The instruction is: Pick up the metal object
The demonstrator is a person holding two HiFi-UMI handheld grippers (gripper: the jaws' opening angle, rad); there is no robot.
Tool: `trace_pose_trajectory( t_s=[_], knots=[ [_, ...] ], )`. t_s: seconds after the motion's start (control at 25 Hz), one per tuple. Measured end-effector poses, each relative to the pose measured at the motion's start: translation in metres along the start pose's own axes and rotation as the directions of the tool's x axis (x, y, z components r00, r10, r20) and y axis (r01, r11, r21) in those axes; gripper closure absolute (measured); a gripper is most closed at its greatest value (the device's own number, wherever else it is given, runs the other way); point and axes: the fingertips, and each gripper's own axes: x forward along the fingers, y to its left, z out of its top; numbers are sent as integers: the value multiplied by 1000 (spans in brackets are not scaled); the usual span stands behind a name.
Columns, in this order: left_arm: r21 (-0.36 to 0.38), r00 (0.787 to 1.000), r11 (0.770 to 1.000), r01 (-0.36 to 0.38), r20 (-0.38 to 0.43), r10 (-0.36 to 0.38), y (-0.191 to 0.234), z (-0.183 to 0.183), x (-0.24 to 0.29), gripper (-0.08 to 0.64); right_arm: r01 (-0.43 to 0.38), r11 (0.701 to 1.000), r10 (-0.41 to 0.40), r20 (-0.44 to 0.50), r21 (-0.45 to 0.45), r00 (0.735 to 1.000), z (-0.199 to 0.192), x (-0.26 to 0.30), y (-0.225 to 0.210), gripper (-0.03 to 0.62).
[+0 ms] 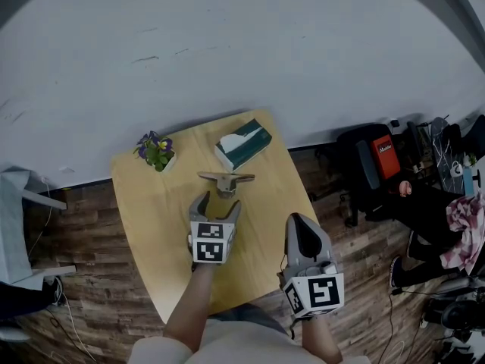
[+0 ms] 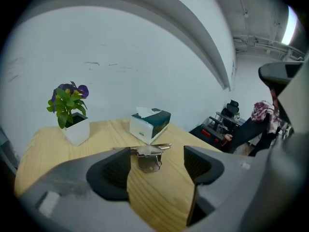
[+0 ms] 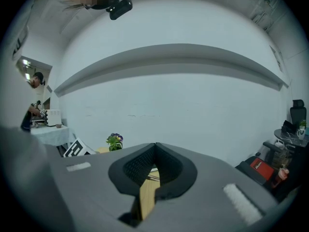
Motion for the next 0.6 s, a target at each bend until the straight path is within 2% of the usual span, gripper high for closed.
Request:
trace_pose_trajectory(
  t_s=[0.2,0.6],
  knots=[
    [40,999,999,-26,-32,27,6,-3,19,190,25,1000,-25,-18,5,1000,-5,-2,-13,591],
    [7,995,998,-67,-79,67,10,-14,50,179,69,998,-68,-55,10,996,-17,-6,-34,591]
  ],
)
